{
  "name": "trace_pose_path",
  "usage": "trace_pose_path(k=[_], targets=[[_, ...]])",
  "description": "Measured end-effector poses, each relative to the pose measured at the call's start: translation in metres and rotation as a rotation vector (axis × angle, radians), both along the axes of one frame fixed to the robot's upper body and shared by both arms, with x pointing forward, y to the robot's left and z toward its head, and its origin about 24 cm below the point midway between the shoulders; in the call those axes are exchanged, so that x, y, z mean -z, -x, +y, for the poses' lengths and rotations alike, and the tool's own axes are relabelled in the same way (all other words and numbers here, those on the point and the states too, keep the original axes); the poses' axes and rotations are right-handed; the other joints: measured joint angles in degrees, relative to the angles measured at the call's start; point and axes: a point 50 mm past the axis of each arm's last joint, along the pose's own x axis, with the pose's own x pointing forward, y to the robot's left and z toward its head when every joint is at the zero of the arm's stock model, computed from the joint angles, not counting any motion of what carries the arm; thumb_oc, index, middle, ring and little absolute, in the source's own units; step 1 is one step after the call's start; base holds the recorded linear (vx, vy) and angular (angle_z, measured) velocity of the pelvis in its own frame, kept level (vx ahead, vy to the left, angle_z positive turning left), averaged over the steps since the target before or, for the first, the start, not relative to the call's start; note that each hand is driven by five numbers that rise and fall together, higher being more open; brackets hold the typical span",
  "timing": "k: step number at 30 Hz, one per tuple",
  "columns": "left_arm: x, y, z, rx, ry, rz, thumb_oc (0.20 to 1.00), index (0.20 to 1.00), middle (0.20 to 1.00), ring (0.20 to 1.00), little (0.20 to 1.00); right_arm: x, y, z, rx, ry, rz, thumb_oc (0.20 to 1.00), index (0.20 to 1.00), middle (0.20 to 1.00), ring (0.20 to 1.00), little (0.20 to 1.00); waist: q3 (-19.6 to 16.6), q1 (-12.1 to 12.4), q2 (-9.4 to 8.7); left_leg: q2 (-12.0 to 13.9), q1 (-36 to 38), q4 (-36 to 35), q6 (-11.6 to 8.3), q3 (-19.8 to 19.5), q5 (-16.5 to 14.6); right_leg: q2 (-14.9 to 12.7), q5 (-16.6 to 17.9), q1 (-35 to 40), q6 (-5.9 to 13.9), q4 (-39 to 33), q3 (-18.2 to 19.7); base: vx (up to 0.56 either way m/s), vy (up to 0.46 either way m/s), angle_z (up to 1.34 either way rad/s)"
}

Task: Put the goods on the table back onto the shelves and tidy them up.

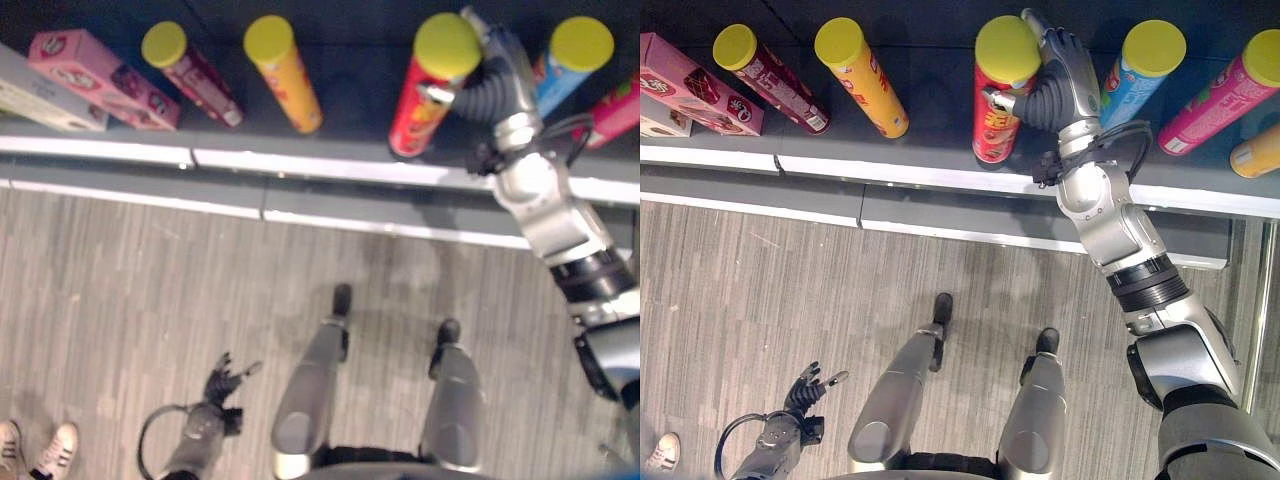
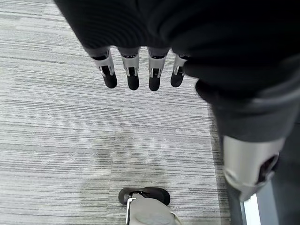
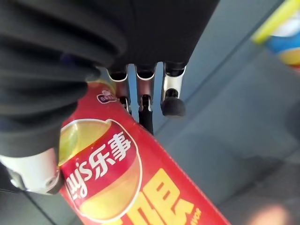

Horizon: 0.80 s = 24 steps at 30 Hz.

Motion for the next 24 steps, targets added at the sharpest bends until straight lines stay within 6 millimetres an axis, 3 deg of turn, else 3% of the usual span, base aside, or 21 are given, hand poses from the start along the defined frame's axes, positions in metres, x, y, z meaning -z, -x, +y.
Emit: trace_pose_path(k=[8,24], targets=[[-0.009,-0.010,-0.003,-0.011,0.022,-0.071,1.000,1.000,1.000,1.000,1.000,-0.005,-0.014,-0.004,0.089,0.001,-0.019,0.200,0.200,0.200,0.200,0.200,0.02,0.32,1.36,-0.28,-3.54,-0.14,-0.43,-0.66,0.74,-0.12,-0.69,-4.27,-0.33,2.29,-0.20,0.00,-0.004,0.04],[-0.008,-0.011,-0.007,-0.006,0.016,-0.073,1.000,1.000,1.000,1.000,1.000,-0.023,-0.013,-0.007,0.143,-0.031,-0.117,0.200,0.200,0.200,0.200,0.200,-0.06,0.74,2.80,-0.31,-6.16,-1.06,-1.10,-1.58,1.99,-0.20,-1.42,-7.83,-0.72,4.40,-0.49,0.00,0.000,0.02]])
